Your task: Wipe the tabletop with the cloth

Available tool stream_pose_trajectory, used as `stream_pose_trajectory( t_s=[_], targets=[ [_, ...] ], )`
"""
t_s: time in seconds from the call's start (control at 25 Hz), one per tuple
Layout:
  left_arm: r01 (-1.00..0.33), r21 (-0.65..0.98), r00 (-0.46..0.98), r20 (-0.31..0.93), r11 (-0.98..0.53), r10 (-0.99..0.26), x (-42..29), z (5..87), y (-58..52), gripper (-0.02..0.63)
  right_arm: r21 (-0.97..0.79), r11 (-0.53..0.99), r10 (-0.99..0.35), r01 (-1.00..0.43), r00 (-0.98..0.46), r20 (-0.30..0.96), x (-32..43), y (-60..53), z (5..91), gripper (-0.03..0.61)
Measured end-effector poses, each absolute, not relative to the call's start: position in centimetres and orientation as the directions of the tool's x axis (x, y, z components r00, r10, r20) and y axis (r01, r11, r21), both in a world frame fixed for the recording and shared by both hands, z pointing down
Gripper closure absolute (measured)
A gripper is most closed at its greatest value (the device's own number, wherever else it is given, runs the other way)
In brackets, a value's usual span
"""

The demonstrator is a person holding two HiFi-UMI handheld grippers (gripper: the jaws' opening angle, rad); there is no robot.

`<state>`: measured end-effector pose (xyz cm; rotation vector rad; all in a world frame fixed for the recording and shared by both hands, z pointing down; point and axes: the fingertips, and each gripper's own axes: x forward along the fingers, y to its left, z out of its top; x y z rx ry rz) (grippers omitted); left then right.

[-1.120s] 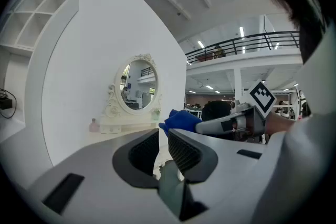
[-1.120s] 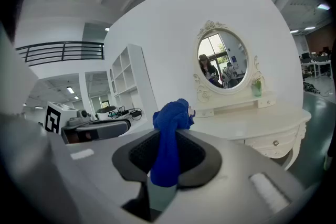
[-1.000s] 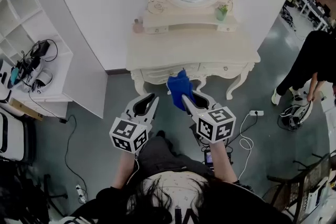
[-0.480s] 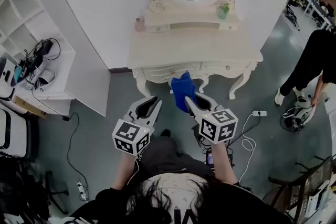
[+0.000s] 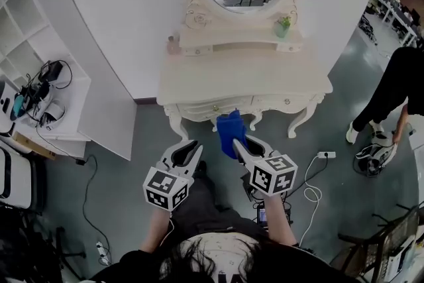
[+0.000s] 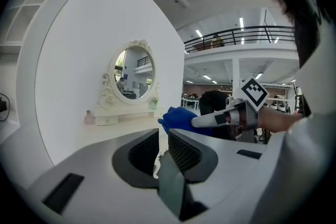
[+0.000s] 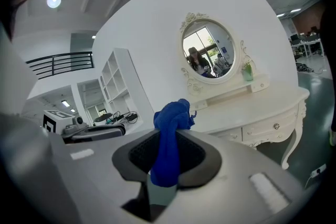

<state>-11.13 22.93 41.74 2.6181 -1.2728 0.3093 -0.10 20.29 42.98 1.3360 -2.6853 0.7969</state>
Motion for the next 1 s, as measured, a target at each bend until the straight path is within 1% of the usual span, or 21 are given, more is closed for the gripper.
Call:
stream_pose_trajectory(
  t_s=[0.16, 0.36, 0.64, 1.0],
  targets=[
    [-0.803, 0.12, 0.591, 0.288, -0.584, -0.753, -12.7, 43.0, 19.0, 0.579, -0.427, 0.468, -0.743, -0.773, -0.606, 0.283, -0.1, 17.0, 44.1, 0.489],
    [-0.791, 0.164, 0.609, 0.301, -0.589, -0.734, -14.7, 44.2, 13.0, 0.58, -0.435, 0.432, -0.743, -0.79, -0.585, 0.324, -1.7, 11.2, 45.4, 0.489],
    [-0.786, 0.179, 0.616, 0.29, -0.591, -0.732, -19.5, 43.7, 3.6, 0.58, -0.43, 0.418, -0.724, -0.8, -0.58, 0.374, -6.4, 2.7, 45.4, 0.489],
    [-0.785, 0.196, 0.619, 0.291, -0.588, -0.729, -25.8, 44.4, -4.7, 0.578, -0.425, 0.422, -0.695, -0.801, -0.587, 0.416, -12.9, -5.1, 46.1, 0.488]
  ],
)
